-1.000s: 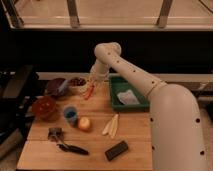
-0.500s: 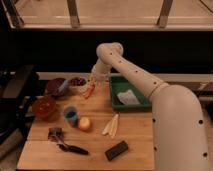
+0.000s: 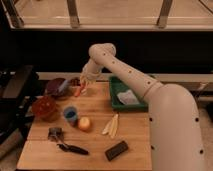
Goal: Place pepper in red bowl
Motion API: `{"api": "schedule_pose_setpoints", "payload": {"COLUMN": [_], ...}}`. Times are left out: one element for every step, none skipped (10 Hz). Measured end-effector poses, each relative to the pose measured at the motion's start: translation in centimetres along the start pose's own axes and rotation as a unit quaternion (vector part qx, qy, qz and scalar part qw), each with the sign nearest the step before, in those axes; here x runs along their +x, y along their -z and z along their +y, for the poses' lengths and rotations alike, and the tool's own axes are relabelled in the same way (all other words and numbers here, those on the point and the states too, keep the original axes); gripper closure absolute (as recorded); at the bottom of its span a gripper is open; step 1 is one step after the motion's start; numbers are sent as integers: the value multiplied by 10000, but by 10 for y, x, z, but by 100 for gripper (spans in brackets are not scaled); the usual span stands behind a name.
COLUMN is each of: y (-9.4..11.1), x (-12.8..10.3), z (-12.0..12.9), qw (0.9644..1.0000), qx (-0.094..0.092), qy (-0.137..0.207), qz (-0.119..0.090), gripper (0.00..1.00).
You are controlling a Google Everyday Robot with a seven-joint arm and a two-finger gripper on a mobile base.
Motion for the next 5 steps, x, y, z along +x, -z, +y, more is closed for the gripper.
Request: {"api": "schedule_pose_setpoints", "payload": {"y": [-9,-15,-24,-33,-41], "x": [-15,-27,-43,-57,-70], "z": [-15,-24,-36,-47,-55], "qw": [9999,9997,9992,9985,9976], "qx": [83,130,195,235,260], "qy": [99,177,283,387,519], "qz": [-64,-115,-203,-301,-379], "gripper": [100,100,100,100,97]}}
